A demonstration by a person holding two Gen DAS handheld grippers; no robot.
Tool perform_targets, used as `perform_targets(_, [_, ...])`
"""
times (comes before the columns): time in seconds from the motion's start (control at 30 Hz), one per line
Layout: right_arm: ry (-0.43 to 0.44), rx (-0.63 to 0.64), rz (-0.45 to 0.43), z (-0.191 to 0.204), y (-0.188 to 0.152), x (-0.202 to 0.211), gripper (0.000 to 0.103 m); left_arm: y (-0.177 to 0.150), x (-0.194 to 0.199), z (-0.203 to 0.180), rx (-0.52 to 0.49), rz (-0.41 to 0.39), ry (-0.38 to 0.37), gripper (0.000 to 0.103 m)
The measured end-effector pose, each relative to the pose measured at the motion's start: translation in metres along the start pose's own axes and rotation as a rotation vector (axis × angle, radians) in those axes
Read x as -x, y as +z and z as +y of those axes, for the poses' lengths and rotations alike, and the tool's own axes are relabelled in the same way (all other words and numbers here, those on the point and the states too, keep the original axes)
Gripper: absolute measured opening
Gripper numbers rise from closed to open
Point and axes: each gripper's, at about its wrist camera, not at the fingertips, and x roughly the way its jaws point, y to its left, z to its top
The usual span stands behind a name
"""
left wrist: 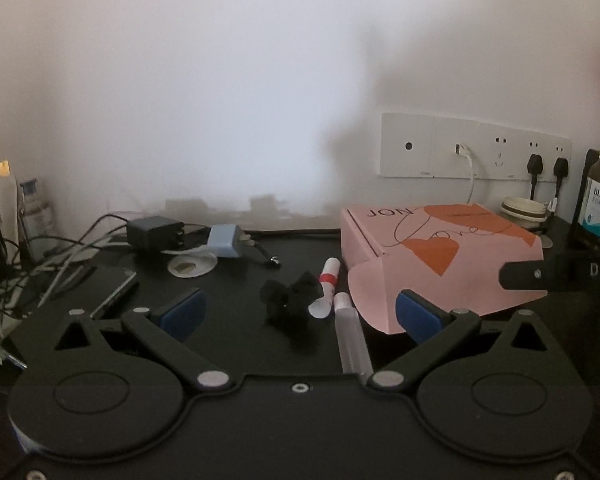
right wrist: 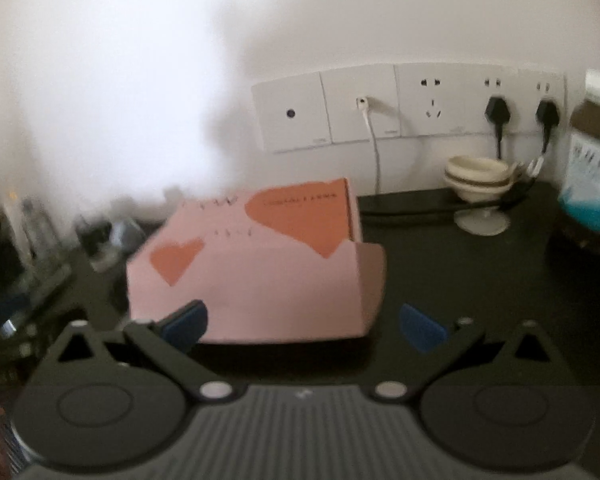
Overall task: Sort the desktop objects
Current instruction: 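Reach the right tool back to the pink box lid edge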
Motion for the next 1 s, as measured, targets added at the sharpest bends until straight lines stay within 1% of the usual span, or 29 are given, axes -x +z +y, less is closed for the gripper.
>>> perform_targets(0.1, [0.079,-0.058,0.047,-0.009,-0.007,-0.01,0.102,0.0,0.0,-0.004,-0.01,0.007,-0.016,0.103])
perform_targets(0.17, [0.039,-0.012,0.056,-0.005,-0.008,-0.008,0.102,0.001,-0.001,-0.007,-0.014,0.018,-0.007,0.103])
perform_targets(0.23, [0.007,0.04,0.036,-0.001,-0.01,-0.005,0.102,0.0,-0.001,-0.01,-0.019,0.026,0.011,0.103])
perform_targets(0.27, [0.011,0.038,0.035,-0.001,-0.011,-0.004,0.102,-0.001,0.0,-0.012,-0.027,0.024,0.015,0.103])
perform_targets(0.33, [0.018,0.034,0.032,-0.001,-0.012,-0.003,0.102,-0.003,0.0,-0.012,-0.031,0.02,-0.005,0.103])
perform_targets(0.4, [0.031,0.038,0.048,0.0,-0.015,-0.005,0.102,-0.004,0.0,-0.011,-0.012,0.017,-0.028,0.103])
perform_targets(0.47, [0.025,0.055,0.064,0.001,-0.017,-0.009,0.102,-0.004,-0.001,-0.009,0.012,0.012,-0.03,0.103])
perform_targets(0.6, [0.009,0.073,0.079,0.004,-0.017,-0.012,0.102,-0.003,-0.004,-0.006,0.016,0.015,0.019,0.103])
perform_targets(0.7, [0.007,0.072,0.094,0.004,-0.017,-0.015,0.102,-0.004,-0.007,-0.005,0.016,0.025,0.017,0.103])
perform_targets(0.83, [-0.024,0.082,0.11,0.006,-0.017,-0.018,0.102,-0.006,-0.008,-0.005,0.038,0.029,0.0,0.103])
perform_targets(1.0, [-0.084,0.117,0.109,0.011,-0.016,-0.021,0.102,-0.008,-0.008,-0.009,0.011,0.025,-0.002,0.103])
